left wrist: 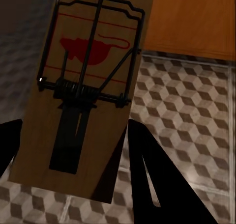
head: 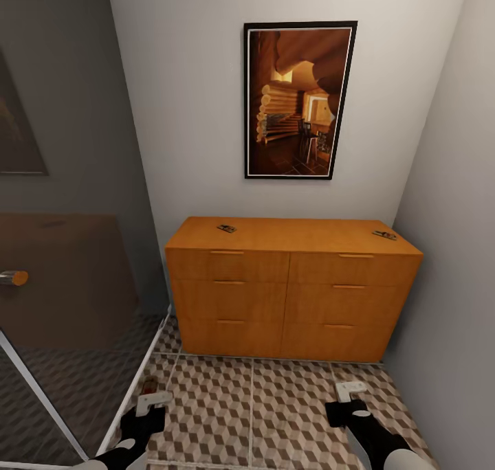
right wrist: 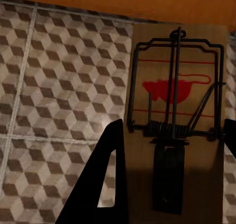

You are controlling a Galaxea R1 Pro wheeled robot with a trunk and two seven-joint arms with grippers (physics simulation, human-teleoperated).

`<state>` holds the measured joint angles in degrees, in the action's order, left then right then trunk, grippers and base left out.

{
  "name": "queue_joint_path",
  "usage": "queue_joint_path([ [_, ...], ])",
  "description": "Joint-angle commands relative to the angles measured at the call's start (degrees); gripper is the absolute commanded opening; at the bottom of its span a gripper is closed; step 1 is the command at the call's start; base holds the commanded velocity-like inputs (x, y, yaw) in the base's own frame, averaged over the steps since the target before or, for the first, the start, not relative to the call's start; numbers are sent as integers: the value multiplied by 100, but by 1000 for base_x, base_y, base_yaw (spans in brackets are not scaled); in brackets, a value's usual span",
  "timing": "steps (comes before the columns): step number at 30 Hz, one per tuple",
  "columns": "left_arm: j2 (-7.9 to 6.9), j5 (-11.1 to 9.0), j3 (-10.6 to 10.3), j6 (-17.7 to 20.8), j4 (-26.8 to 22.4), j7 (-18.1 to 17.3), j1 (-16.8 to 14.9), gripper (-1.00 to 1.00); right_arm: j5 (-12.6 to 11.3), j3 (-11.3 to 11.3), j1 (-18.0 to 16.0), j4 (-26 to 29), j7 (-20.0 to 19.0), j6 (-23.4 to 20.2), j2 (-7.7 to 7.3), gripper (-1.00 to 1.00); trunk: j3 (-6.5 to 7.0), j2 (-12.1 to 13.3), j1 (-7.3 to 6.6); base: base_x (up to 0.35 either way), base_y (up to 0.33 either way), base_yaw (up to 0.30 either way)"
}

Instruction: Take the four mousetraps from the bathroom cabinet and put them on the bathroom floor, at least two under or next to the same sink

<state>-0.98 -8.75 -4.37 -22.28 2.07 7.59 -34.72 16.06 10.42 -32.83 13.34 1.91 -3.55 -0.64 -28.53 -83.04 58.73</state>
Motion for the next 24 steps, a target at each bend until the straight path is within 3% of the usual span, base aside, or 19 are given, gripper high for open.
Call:
queue_joint_path([
  [1,13,-22,-47,-32,21,21,-11,-100,44,39,-3,9,-2,71,1,-100,-6,-3,0,0,0,0],
  [12,36,-21,-47,-48,23,-3,41,-100,20,16,5,11,-7,571,-7,-100,-6,-3,0,0,0,0],
  [24,43,-21,-47,-49,24,-3,53,-100,20,10,5,11,4,619,-7,-100,-6,-3,0,-28,0,0],
])
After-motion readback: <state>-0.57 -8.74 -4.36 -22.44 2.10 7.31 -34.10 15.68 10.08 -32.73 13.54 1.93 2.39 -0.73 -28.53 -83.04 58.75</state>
